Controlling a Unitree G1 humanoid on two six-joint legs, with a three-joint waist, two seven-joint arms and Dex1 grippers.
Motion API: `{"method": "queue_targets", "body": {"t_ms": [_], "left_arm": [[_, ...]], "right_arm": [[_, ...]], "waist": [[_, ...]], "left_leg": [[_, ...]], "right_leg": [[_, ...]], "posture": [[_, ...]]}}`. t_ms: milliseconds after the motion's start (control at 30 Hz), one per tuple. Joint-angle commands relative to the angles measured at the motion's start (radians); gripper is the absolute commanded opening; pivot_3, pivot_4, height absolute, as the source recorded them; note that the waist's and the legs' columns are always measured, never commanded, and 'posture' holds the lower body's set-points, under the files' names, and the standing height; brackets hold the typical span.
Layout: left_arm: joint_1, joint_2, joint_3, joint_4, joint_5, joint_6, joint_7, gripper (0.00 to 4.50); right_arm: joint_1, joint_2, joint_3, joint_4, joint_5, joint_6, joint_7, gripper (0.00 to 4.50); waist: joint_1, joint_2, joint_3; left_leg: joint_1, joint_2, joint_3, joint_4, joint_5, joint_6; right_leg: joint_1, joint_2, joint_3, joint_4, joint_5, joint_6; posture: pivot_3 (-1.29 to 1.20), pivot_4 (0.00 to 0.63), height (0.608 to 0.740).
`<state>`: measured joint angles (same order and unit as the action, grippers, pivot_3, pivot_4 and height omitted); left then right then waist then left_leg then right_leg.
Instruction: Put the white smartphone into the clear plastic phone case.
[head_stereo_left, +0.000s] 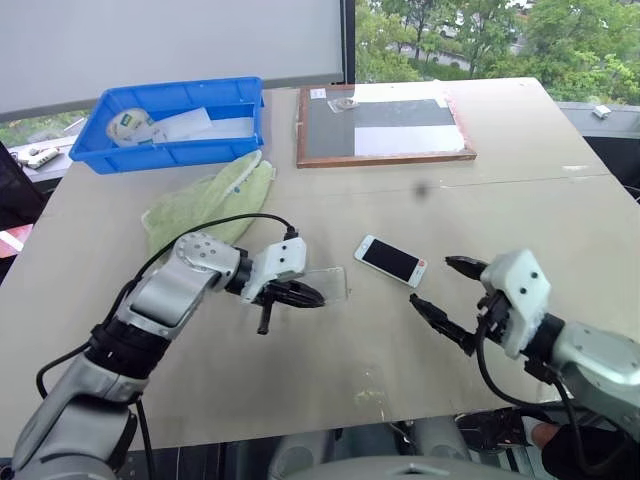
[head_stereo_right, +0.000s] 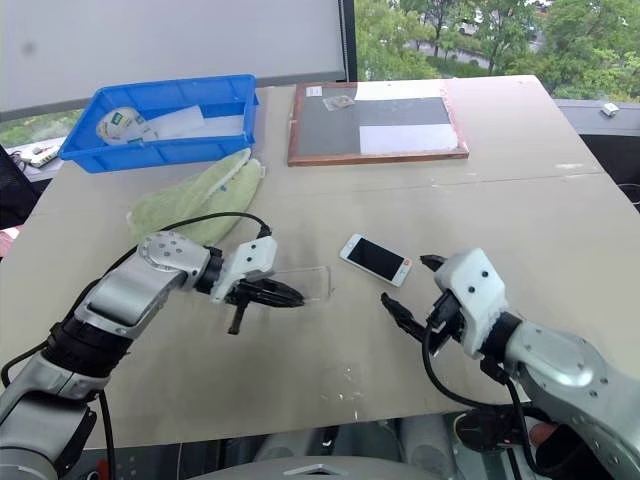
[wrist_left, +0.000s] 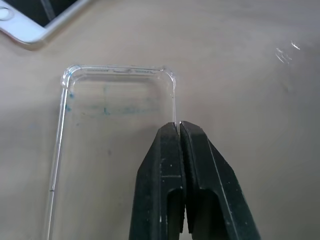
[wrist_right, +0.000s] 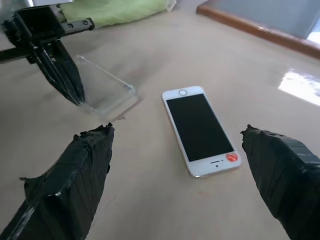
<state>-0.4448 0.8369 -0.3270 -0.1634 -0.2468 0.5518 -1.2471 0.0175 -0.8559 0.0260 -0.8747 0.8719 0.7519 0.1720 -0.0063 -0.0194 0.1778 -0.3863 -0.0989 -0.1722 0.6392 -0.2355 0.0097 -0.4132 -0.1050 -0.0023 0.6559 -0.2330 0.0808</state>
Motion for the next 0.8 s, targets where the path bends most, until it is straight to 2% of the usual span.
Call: {"method": "queue_targets", "body": {"t_ms": [33,100,167,233,267,300,533,800], "left_arm": [[0.019,-0.025,0.017,-0.06,0.019,0.041,0.078,0.04],[0.033,-0.044,0.049,-0.083,-0.016,0.087,0.101,0.57],[0.073,-0.063,0.108,-0.118,-0.049,0.054,0.128,1.24],[0.107,-0.069,0.157,-0.155,-0.085,0.037,0.133,1.99],[0.119,-0.068,0.171,-0.169,-0.098,0.033,0.128,2.61],[0.142,-0.065,0.2,-0.194,-0.121,0.026,0.126,2.94],[0.274,-0.064,0.358,-0.326,-0.25,0.063,0.175,2.94],[0.329,-0.087,0.4,-0.388,-0.269,0.09,0.304,2.94]], "right_arm": [[-0.071,0.012,0.019,0.065,-0.004,0.056,0.042,4.5],[-0.125,0.025,0.05,0.127,-0.038,0.087,0.056,4.5],[-0.196,0.033,0.119,0.193,-0.121,0.095,0.085,4.5],[-0.246,0.048,0.163,0.25,-0.174,0.103,0.108,4.5],[-0.26,0.053,0.175,0.267,-0.191,0.105,0.124,4.5],[-0.285,0.062,0.201,0.294,-0.211,0.108,0.149,4.5],[-0.422,0.136,0.349,0.548,-0.426,0.04,0.258,4.5],[-0.487,0.167,0.368,0.711,-0.52,0.015,0.418,4.5]], "waist": [[-0.002,0.0,0.0],[-0.004,0.0,0.0],[-0.006,0.0,0.0],[-0.009,0.0,0.0],[-0.007,0.001,0.0],[-0.005,0.001,0.0],[-0.006,0.001,0.001],[-0.006,0.001,0.0]], "left_leg": [[0.0,0.0,0.001,0.0,0.0,0.0],[0.0,0.0,0.0,0.0,0.0,0.0],[0.0,0.0,0.0,0.0,0.0,0.0],[0.001,0.0,0.001,-0.001,0.0,0.0],[0.001,0.0,0.001,-0.001,0.0,0.0],[0.001,0.0,0.001,-0.002,0.0,0.0],[0.0,0.0,0.002,-0.002,0.0,0.0],[0.004,0.0,0.003,-0.002,0.0,0.0]], "right_leg": [[0.0,0.0,0.0,0.001,0.0,0.0],[0.0,0.0,0.0,0.001,0.0,0.0],[0.0,0.0,0.0,0.001,0.0,0.0],[0.0,0.0,0.0,0.001,0.0,0.0],[-0.001,0.0,0.001,0.0,0.0,-0.001],[-0.001,0.0,0.001,0.001,0.002,-0.003],[-0.001,0.0,0.002,-0.002,0.003,-0.005],[0.0,0.0,0.002,0.001,0.003,-0.005]], "posture": [[0.0,0.15,0.74],[0.0,0.15,0.74],[0.0,0.15,0.74],[0.0,0.15,0.74],[0.0,0.15,0.74],[0.0,0.15,0.74],[0.0,0.15,0.74],[0.0,0.15,0.74]]}}
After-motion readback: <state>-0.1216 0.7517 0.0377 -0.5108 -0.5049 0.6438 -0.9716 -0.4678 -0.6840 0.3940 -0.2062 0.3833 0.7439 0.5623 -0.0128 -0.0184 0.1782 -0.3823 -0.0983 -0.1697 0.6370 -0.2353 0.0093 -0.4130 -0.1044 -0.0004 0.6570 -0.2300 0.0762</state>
